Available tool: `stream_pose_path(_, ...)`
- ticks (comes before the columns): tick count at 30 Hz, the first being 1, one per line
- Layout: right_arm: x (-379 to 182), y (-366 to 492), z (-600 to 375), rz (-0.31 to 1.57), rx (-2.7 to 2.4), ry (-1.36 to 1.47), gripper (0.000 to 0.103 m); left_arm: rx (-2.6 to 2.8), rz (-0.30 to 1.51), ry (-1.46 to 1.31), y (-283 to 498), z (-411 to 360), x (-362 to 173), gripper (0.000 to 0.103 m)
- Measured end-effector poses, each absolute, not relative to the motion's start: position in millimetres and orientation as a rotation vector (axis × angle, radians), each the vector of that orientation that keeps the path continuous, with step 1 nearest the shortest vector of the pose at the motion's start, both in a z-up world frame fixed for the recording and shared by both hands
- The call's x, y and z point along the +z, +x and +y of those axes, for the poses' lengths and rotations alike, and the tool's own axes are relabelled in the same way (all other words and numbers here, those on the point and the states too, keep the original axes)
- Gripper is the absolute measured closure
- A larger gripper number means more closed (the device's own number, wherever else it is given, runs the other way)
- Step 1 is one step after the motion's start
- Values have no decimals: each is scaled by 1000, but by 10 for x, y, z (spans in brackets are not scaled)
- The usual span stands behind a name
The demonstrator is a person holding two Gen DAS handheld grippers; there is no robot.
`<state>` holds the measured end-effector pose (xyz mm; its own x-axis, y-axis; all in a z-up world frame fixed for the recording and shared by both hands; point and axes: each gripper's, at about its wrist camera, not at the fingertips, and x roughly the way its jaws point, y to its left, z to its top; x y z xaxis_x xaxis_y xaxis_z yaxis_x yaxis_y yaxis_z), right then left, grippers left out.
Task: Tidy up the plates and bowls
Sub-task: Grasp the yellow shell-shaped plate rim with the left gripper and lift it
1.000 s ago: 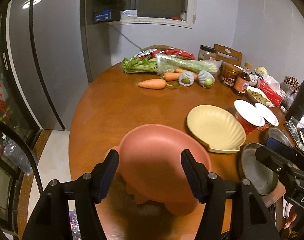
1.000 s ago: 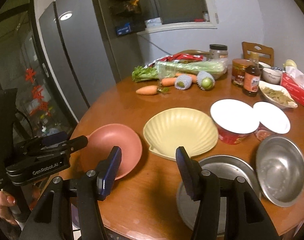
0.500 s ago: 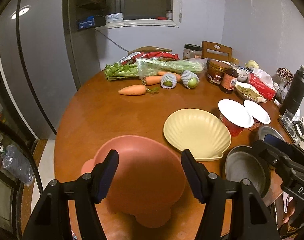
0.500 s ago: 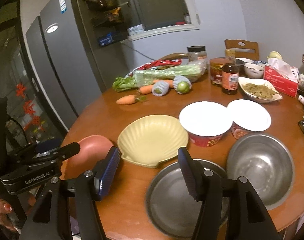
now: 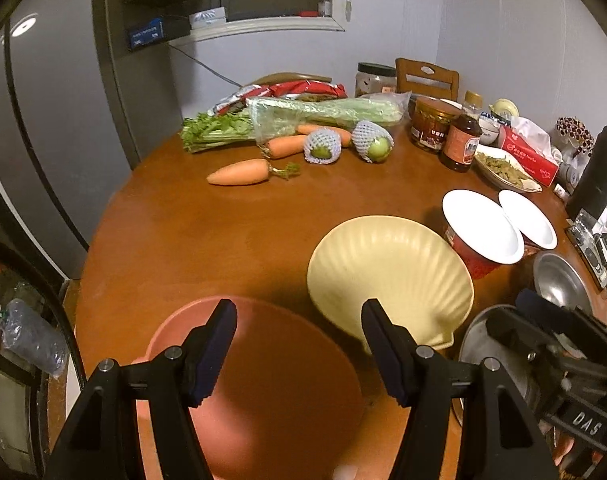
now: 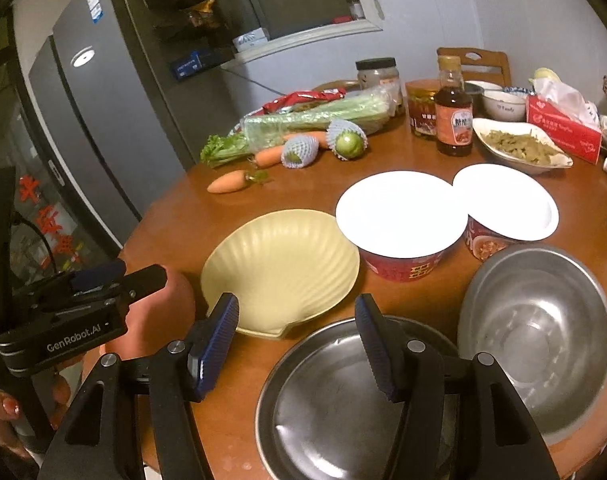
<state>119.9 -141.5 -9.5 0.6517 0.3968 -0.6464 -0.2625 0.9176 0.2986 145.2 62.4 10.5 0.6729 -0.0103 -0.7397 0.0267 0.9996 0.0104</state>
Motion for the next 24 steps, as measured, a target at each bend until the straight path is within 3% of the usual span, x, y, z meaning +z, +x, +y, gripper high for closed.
stream_pose_path(24, -423, 1681, -1332, 883, 317, 144, 41, -32, 966, -14, 2201, 623, -303, 39)
